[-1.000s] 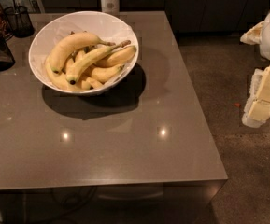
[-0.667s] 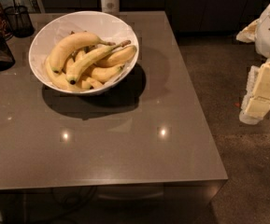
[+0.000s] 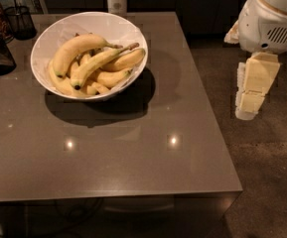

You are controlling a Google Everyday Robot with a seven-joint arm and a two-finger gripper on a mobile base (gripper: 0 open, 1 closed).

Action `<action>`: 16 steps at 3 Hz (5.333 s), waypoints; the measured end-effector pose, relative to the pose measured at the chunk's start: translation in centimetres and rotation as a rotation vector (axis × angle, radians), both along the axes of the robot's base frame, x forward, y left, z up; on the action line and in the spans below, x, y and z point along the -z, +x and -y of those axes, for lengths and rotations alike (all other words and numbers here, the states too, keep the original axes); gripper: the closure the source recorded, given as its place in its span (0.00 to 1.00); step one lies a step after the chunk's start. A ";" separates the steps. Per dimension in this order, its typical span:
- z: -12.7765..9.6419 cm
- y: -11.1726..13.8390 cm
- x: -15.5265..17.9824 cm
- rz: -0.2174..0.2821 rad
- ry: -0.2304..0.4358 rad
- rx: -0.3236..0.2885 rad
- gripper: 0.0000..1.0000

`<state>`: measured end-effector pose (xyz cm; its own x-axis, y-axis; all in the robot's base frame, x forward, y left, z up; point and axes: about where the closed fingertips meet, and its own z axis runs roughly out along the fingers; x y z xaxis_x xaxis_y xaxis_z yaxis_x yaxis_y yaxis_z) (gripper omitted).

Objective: Pick banana from white bowl

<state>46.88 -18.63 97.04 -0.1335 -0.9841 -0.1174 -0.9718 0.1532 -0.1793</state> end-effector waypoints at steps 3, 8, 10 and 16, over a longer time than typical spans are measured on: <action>-5.3 3.3 -0.8 0.045 0.010 -0.153 0.00; -17.7 10.9 -2.8 0.117 -0.011 -0.427 0.00; -21.2 13.4 -2.2 0.096 0.010 -0.447 0.08; -25.7 16.2 2.2 -0.002 0.058 -0.505 0.30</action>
Offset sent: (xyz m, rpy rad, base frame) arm 0.0103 0.0174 -0.0089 -0.0127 0.0341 0.0630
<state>63.12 7.05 94.82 0.3568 -0.9178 -0.1742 -0.9276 -0.3260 -0.1827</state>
